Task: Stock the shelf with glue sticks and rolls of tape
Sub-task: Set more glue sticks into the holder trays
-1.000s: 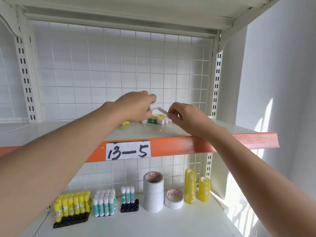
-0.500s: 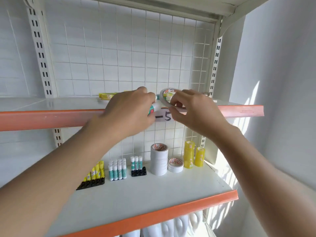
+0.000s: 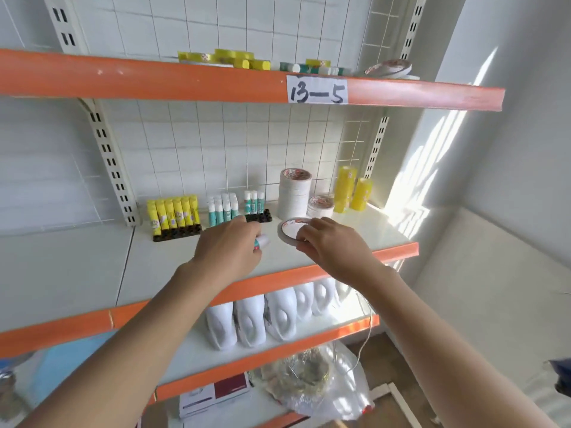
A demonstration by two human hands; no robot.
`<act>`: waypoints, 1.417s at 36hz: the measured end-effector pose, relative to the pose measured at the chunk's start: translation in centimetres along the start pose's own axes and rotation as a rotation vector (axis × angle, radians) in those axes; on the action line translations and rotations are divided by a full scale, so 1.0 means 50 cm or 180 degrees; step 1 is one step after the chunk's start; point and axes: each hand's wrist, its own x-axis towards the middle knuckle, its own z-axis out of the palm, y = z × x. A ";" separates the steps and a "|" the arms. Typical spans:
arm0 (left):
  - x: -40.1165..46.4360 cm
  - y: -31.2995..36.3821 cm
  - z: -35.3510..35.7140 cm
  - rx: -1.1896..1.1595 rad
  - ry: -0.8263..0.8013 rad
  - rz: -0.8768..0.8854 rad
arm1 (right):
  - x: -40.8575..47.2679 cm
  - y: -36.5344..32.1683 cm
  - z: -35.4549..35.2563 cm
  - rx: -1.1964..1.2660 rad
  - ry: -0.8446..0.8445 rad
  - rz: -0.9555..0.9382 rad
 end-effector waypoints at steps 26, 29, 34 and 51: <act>0.196 0.007 0.268 -0.0410 -0.0137 -0.1038 | 0.038 0.227 0.302 0.0252 -0.1200 0.0235; 0.204 0.014 0.288 -0.0427 -0.0212 -0.1130 | 0.033 0.239 0.323 0.0287 -0.1444 0.0286; 0.222 0.015 0.308 -0.0691 -0.0238 -0.1249 | 0.034 0.240 0.344 0.0579 -0.1646 0.0477; 0.232 -0.036 0.353 -0.2315 0.0333 -0.1040 | 0.148 0.131 0.348 0.3381 -0.1036 0.2294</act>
